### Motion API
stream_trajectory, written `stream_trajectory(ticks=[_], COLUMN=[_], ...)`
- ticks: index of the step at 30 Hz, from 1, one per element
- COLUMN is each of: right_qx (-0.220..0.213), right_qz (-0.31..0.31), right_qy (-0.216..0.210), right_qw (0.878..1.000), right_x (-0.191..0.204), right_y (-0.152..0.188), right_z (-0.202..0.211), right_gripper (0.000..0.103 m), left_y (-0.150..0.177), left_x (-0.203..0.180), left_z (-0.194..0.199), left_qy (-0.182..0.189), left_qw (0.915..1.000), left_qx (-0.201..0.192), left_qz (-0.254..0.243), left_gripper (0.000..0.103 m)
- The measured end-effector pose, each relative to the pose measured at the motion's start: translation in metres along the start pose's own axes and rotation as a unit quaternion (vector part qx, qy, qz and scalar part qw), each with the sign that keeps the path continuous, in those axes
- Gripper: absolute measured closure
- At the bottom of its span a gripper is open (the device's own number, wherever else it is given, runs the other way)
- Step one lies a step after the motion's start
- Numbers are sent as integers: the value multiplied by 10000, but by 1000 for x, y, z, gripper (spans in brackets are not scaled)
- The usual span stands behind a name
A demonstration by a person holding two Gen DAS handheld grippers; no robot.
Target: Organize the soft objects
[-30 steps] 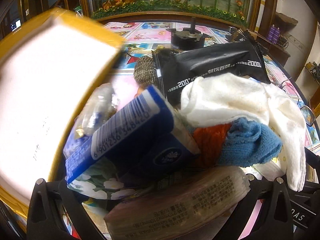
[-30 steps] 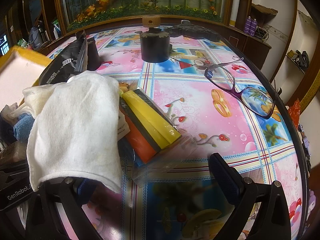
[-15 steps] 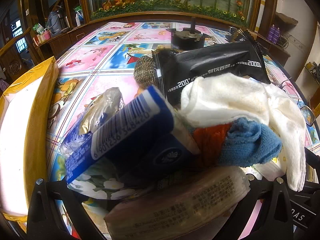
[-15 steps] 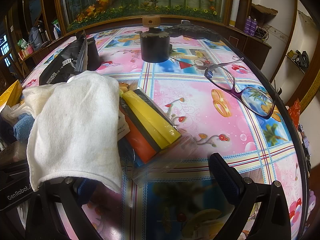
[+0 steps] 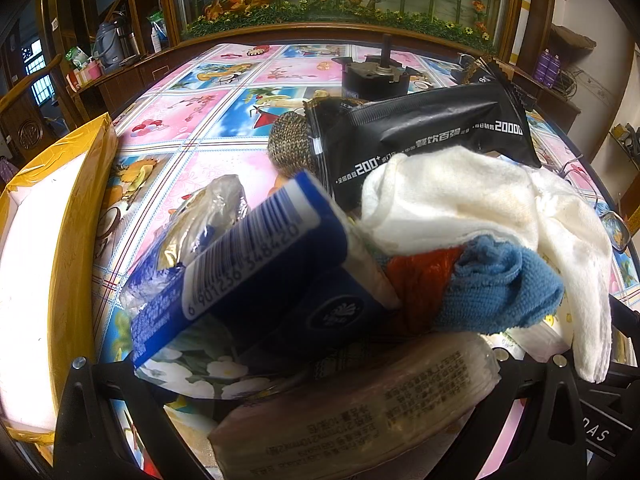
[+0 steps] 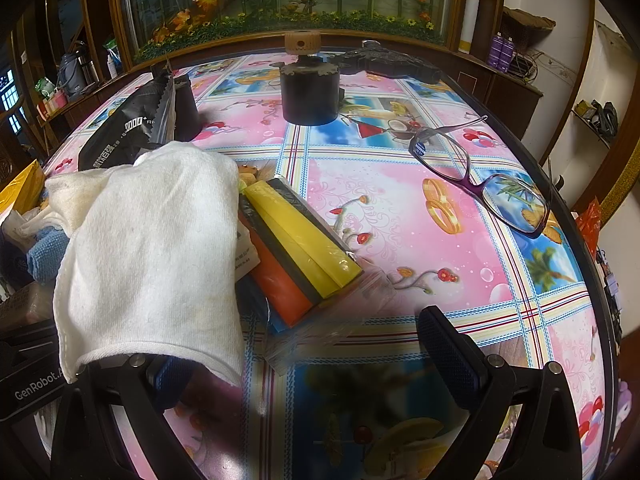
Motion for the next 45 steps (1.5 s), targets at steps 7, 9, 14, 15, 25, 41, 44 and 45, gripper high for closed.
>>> stream_trajectory(ticks=[7,9,14,15,25,41,44,45], right_qx=[0,0,0,0,2,907,1026,1056], right_qz=[0,0,0,0,-1,975,821,765], right_qy=[0,1,1,1,3,-677,-992,-1059], right_qw=[10000,10000,10000,10000,10000,9888,9864,9858], right_x=[0,0,0,0,1,-2,-10,-13], right_y=[0,0,0,0,1,11,20,23], right_z=[0,0,0,0,0,11,21,24], right_gripper=[1,1,1,1,1,11,15,15], left_y=[0,0,0,0,0,9,17,20], left_x=[0,0,0,0,1,-1,-1,1], left_z=[0,0,0,0,0,3,5,7], left_qy=[0,0,2,1,-3,262,334,355], left_qw=[10000,10000,10000,10000,10000,9971,9938,9931], left_qx=[0,0,0,-1,0,351,679,771], left_qz=[1,0,5,6,8,-614,-814,-810], left_gripper=[0,0,0,0,0,0,0,0])
Point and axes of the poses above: each gripper's, at about its wrist camera, not at the fingertips, and z roughly against the way its jaws point, x to its left, y to its underside, the point moved 6 cm from there along -z, roughly the way its jaws point, and after that the axes turned 11 degrees about x, right-handed, at the moved point
